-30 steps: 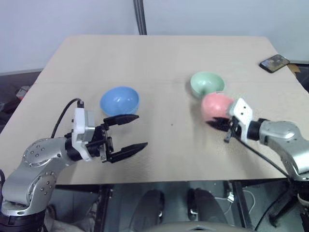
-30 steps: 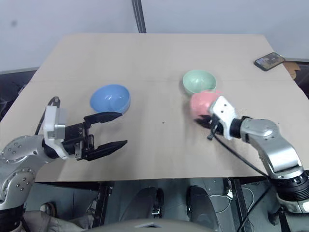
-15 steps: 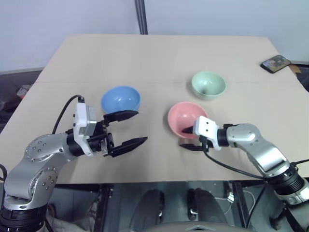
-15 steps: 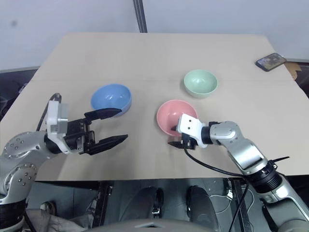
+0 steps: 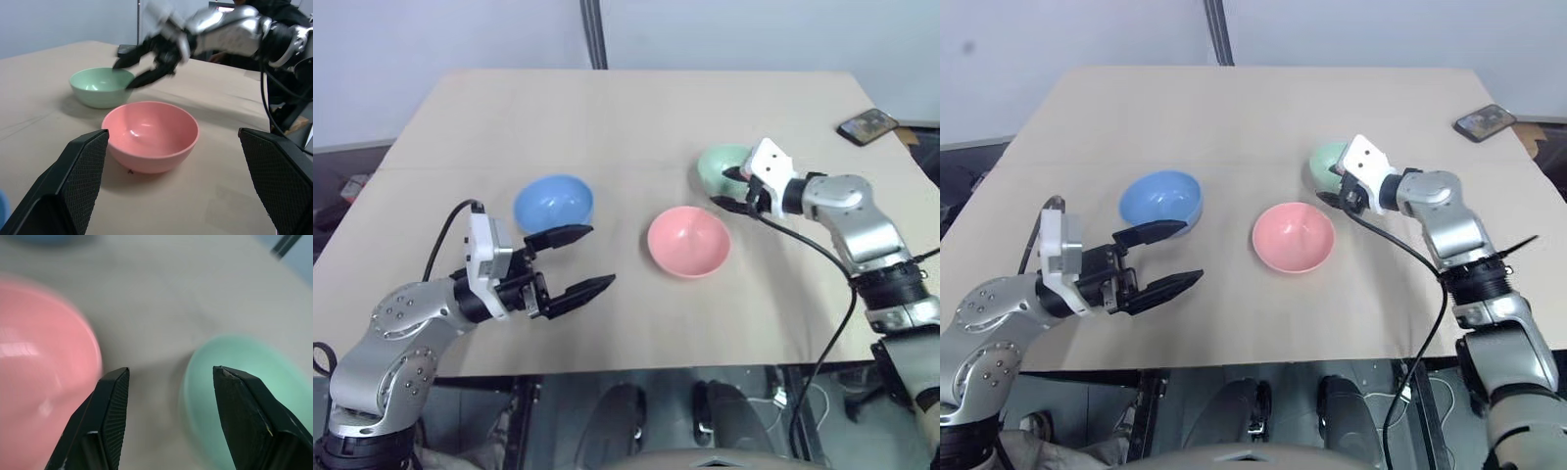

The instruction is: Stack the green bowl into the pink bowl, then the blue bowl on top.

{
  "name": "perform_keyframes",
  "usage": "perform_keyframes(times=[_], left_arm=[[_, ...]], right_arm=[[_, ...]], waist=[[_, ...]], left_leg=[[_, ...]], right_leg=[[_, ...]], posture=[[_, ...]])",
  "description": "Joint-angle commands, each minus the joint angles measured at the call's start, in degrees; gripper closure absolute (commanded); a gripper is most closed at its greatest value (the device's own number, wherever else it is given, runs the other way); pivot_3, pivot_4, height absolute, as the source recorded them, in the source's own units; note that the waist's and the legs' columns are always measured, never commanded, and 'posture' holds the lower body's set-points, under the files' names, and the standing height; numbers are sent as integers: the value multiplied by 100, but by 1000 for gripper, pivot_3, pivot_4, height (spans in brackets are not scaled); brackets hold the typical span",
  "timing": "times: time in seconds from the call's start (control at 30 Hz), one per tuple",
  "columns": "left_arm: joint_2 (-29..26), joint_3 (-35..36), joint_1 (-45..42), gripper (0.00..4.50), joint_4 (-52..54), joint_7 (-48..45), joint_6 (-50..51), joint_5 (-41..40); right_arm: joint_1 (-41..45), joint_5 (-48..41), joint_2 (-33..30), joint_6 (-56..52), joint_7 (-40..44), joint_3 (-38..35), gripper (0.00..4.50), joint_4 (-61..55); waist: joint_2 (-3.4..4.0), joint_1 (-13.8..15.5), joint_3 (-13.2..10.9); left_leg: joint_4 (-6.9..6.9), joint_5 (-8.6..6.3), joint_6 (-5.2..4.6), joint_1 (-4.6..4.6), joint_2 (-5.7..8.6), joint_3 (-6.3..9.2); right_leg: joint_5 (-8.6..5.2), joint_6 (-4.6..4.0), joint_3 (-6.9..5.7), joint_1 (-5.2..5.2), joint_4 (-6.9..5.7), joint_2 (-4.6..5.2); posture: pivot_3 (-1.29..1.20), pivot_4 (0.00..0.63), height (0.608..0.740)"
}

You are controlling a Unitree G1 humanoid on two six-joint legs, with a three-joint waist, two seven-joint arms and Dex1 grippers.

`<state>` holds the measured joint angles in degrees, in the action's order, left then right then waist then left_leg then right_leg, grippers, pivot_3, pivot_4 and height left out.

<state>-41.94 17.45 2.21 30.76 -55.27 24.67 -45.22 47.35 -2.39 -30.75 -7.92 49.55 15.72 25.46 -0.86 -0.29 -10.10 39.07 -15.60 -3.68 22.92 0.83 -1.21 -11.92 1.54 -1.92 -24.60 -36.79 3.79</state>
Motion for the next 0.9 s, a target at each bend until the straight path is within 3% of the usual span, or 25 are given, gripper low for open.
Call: perform_keyframes(times=[0.03, 0.13, 0.33, 0.5, 0.7, 0.8, 0.9], left_arm=[[21, 130, 113, 0, 232, 36, -60, -116], [27, 247, 276, 0, 348, 106, -77, -131], [70, 346, 468, 0, 455, 218, -99, -152], [188, 260, 316, 0, 326, 373, -90, -117], [302, 314, 171, 0, 157, 744, 111, -180], [315, 250, 39, 0, 55, 990, 140, -10], [345, 167, -178, 0, -109, 1202, 153, 127]], right_arm=[[476, 510, 180, 1130, -101, 156, 1665, 1154], [815, 686, 382, 1532, -205, 134, 1665, 1903], [1057, 730, 462, 1933, -127, -21, 4348, 2243], [771, 237, 229, 1658, 283, -379, 4437, 1024], [-472, -1798, -587, -1078, 1436, -896, 4437, -2933], [-1055, -2206, -892, -1960, 1327, -831, 4437, -4243], [-1467, -2149, -704, -2243, 1035, -498, 4437, -4729]], waist=[[0, -36, 0], [3, -64, -4], [5, -44, -4], [12, -38, -9], [14, -1, -9], [13, 33, -9], [13, 20, -9]], left_leg=[[0, 0, 0, 0, -1, 0], [-2, 0, 0, 0, -3, 1], [-2, 0, 1, -1, -4, 3], [-2, 0, 1, 0, -1, 3], [-13, -4, -4, 4, -2, 16], [-16, -17, -24, 4, -2, 20], [-17, -18, -25, 1, -2, 19]], right_leg=[[0, 0, 0, 0, 0, -1], [0, 0, 1, -1, 0, -2], [0, 0, 3, -2, -1, 2], [-1, -4, 2, -3, -2, 9], [2, 1, -10, -6, -2, 16], [2, 1, -14, -5, 0, 22], [-1, -4, -13, -5, 0, 24]], posture=[[0, 150, 740], [0, 150, 740], [0, 150, 740], [0, 150, 740], [0, 150, 740], [0, 150, 740], [0, 150, 740]])
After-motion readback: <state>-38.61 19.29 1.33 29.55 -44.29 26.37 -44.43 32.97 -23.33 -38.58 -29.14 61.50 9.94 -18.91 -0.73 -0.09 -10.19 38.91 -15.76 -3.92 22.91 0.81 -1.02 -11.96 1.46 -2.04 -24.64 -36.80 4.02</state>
